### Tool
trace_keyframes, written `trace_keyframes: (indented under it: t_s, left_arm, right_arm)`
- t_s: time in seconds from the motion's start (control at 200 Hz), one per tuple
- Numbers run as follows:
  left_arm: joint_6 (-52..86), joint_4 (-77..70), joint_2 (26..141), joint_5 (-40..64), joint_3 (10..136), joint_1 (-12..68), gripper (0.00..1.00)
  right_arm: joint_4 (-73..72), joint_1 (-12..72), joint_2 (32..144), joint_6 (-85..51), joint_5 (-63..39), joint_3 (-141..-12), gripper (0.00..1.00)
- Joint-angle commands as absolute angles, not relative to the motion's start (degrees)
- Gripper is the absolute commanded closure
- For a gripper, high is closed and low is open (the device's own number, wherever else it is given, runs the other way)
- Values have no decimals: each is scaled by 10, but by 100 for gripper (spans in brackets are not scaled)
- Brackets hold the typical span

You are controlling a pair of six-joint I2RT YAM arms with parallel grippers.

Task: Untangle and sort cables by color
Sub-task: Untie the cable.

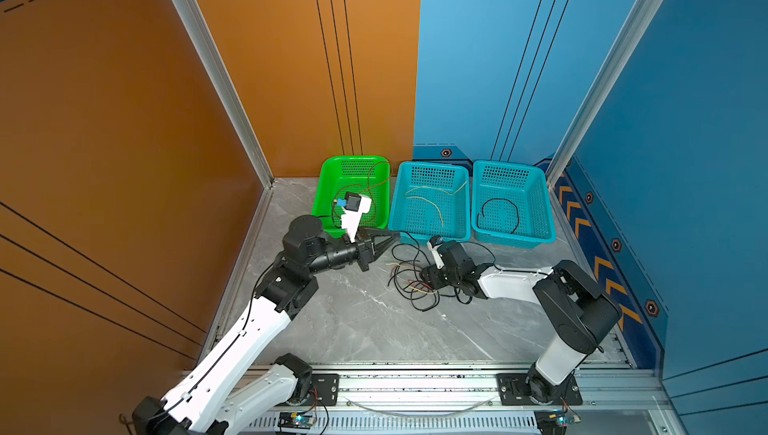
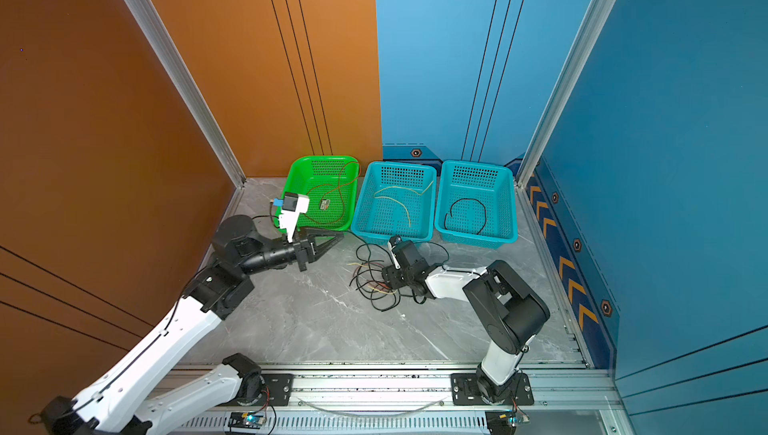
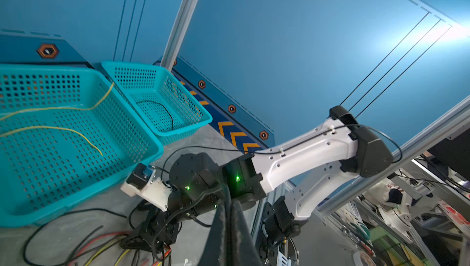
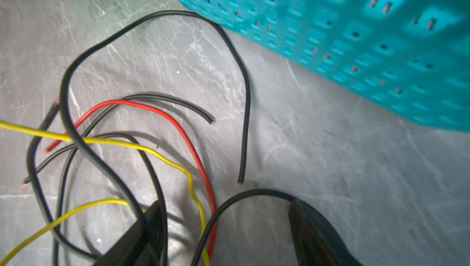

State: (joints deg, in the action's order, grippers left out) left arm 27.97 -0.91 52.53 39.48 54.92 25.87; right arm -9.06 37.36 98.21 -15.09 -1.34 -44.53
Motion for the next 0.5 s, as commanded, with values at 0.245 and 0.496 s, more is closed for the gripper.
trace_keyframes:
  t_s: [0.245,0.496]
  left_arm:
    - [296,17,482,450,683,159,100]
    - [296,22,487,465,781,102,100]
  right_arm:
    - [-96,375,1018,-163,3,-412,26]
    - [-91,376,1019,-163,3,-416,26]
